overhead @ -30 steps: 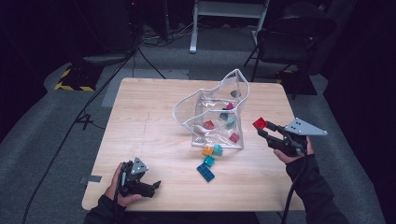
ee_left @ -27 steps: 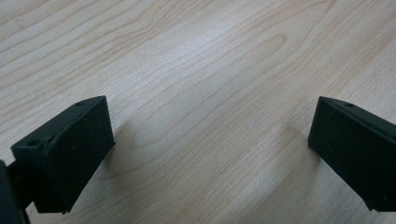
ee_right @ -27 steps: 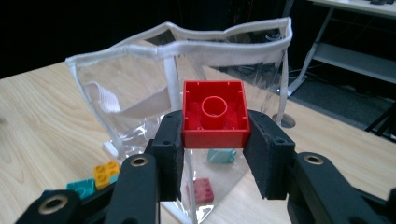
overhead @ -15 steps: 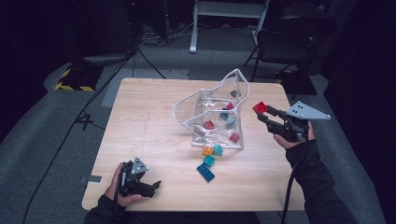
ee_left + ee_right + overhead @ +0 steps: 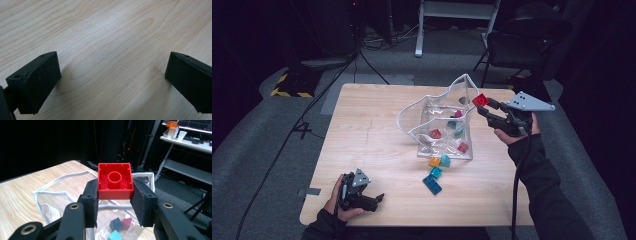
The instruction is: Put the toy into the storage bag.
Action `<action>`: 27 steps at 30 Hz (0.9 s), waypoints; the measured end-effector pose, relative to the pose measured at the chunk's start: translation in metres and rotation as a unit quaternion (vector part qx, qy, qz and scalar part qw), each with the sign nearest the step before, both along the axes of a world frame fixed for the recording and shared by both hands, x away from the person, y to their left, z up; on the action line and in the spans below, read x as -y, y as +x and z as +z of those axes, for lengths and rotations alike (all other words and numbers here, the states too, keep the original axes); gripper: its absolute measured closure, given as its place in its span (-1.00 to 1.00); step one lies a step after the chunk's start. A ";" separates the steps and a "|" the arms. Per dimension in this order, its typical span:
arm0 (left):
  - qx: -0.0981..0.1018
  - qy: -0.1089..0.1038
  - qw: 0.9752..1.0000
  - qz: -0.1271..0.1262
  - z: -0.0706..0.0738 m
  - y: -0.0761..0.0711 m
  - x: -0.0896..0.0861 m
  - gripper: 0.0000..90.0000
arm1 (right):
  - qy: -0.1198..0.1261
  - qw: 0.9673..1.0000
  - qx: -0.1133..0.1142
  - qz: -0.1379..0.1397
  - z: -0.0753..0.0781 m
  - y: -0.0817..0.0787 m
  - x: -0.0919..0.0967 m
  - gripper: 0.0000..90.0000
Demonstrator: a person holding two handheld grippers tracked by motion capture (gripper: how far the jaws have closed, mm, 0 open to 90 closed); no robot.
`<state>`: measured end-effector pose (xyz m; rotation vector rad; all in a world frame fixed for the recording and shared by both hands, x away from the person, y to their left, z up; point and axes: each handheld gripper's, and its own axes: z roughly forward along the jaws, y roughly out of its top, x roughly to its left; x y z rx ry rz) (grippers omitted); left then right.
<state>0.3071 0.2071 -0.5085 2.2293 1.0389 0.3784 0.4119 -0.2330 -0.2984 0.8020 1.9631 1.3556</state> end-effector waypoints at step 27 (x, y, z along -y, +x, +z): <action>0.000 0.000 1.000 0.000 0.000 0.000 0.000 -0.99 | -0.044 0.999 -0.022 0.001 -0.004 0.038 -0.056 0.32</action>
